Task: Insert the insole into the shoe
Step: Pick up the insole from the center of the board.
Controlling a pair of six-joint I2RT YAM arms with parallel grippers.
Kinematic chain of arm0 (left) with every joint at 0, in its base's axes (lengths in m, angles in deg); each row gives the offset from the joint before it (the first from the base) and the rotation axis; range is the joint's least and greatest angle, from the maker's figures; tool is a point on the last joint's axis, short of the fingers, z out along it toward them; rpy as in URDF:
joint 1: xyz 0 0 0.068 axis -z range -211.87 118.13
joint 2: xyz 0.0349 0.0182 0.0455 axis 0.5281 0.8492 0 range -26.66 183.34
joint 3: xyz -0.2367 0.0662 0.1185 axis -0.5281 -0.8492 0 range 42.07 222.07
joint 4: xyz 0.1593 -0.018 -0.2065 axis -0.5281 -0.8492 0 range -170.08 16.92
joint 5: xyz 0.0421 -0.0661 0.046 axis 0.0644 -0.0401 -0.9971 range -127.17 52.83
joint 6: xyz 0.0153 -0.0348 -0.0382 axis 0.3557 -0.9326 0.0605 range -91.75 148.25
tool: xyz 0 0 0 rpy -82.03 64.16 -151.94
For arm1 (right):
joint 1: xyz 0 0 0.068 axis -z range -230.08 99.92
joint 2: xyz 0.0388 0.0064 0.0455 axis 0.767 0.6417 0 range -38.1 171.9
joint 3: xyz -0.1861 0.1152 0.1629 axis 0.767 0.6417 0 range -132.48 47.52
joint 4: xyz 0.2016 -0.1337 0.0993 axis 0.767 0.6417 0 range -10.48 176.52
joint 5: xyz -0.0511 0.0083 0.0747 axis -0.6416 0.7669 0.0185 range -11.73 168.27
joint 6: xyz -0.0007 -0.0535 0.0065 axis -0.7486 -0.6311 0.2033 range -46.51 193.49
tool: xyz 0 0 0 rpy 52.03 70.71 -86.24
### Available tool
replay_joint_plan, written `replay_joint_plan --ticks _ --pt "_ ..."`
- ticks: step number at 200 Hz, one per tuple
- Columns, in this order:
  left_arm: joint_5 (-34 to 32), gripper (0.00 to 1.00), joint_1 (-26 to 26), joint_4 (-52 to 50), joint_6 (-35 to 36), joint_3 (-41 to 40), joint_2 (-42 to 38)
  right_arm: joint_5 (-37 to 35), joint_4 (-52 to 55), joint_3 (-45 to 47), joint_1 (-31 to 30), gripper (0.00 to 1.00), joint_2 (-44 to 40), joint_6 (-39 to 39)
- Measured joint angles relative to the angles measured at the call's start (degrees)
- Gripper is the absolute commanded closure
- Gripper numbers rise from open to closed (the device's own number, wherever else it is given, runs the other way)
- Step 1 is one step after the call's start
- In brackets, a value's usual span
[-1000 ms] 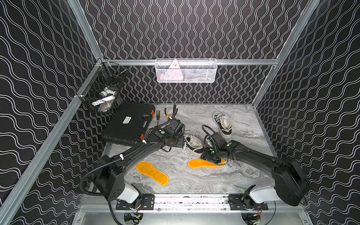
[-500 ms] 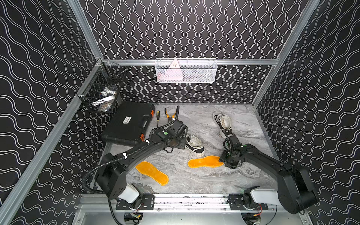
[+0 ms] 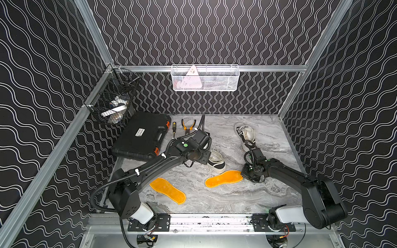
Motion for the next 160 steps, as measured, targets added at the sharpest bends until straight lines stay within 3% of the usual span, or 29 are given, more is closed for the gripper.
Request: replay_joint_plan --ticks 47,80,128,160 --pt "6.5 0.35 -0.2 -1.6 10.7 6.1 0.8 0.2 5.0 -10.0 -0.2 1.00 -5.9 -10.1" --pt "16.7 0.28 -1.5 -1.5 18.6 7.1 1.8 3.3 7.3 -15.9 -2.4 1.00 -9.7 -18.1" --pt "33.3 0.27 -8.0 0.8 28.3 7.8 4.4 13.0 3.1 -16.6 -3.5 1.00 -12.5 -27.7" --pt "41.0 0.27 -9.0 3.3 31.8 7.5 6.1 19.2 -0.7 -18.8 -3.5 1.00 -9.8 -32.2"
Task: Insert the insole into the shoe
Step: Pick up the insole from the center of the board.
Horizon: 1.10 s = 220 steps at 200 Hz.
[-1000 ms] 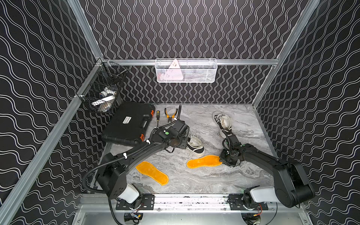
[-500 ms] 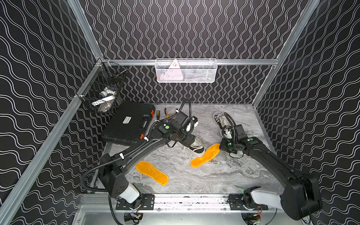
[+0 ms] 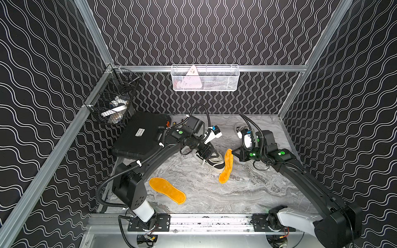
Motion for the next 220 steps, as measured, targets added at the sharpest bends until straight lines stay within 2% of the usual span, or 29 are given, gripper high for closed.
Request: replay_joint_plan --ticks 31,96,136,168,220 --pt "3.8 0.28 0.0 1.7 1.3 0.3 3.1 6.6 -1.9 -3.2 0.0 1.00 2.5 -2.8" --pt "5.1 0.27 -1.4 3.8 2.3 3.7 4.5 15.7 -0.9 -10.5 0.0 1.00 4.2 -6.7" --pt "6.0 0.27 -1.8 3.5 3.5 5.2 1.4 19.0 0.0 -12.9 -0.1 1.00 3.4 -7.7" --pt "7.3 0.26 -1.8 2.1 5.0 5.5 -0.7 20.4 2.6 -14.9 -0.1 1.00 5.8 -10.1" --pt "7.4 0.31 -1.9 -1.8 7.6 8.2 0.4 22.4 5.0 -17.5 -0.2 1.00 9.2 -13.2"
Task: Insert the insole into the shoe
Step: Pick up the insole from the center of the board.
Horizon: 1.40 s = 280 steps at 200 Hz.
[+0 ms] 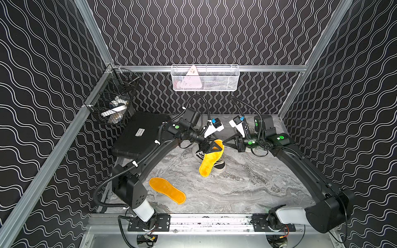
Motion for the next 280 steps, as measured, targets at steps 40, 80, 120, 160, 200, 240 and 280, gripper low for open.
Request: replay_joint_plan --ticks 40,80,120,160,200,240,280 --pt "0.2 0.73 -0.2 -4.6 1.8 3.3 2.9 0.2 0.1 -1.3 -0.3 1.00 1.9 -1.3" --pt "-0.3 1.00 -0.4 -4.7 1.1 3.1 3.3 -1.2 0.7 -2.7 -0.4 0.71 3.8 -1.4" --pt "-2.1 1.00 -1.5 2.9 -7.2 -3.8 0.3 -4.2 -8.2 10.4 0.4 0.52 -2.2 3.9" --pt "-3.1 1.00 -1.6 13.7 -16.1 -11.0 -4.8 -2.9 -20.6 20.4 0.2 0.48 -2.9 12.3" --pt "-3.1 1.00 -1.7 18.0 -19.9 -12.5 -5.3 -1.1 -34.2 23.8 -2.1 0.48 -0.9 18.8" --pt "-3.1 0.98 -1.7 19.8 -21.6 -13.6 -5.7 -0.6 -42.1 23.9 -3.5 0.88 1.5 22.1" --pt "-4.5 0.56 -1.7 16.0 -18.3 -12.8 -6.8 0.5 -37.6 20.0 -3.5 1.00 2.0 19.5"
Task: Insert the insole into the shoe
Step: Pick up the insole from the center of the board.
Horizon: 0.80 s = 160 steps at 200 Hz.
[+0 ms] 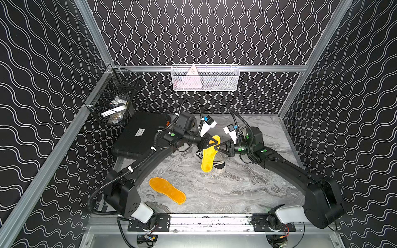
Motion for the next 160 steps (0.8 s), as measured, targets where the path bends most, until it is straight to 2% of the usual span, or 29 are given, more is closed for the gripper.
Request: replay_joint_plan --ticks 30,53,91,117,140,150,160 --pt "0.2 0.47 0.0 -10.7 8.7 6.7 2.6 0.7 16.0 -6.5 0.0 1.00 -0.7 -12.5" --pt "0.0 0.47 0.0 -18.3 14.3 12.0 6.4 -0.6 29.8 -11.8 0.0 1.00 0.9 -21.9" --pt "-0.1 0.65 0.0 -24.2 18.4 14.0 8.0 -3.7 42.9 -16.0 0.0 1.00 3.2 -30.4" --pt "1.0 0.68 -0.1 -24.9 18.8 13.4 8.0 -5.7 47.4 -17.6 0.0 0.99 4.1 -32.7" --pt "1.9 0.77 -0.1 -24.4 18.3 12.0 8.0 -6.1 48.3 -17.8 -0.1 0.96 4.2 -33.1" --pt "2.4 0.83 0.0 -23.7 17.9 11.1 8.0 -6.1 48.3 -17.8 -0.1 0.91 4.2 -33.0" --pt "2.6 0.92 0.0 -23.1 17.7 10.5 7.8 -6.1 48.3 -17.8 -0.1 0.81 4.2 -33.0"
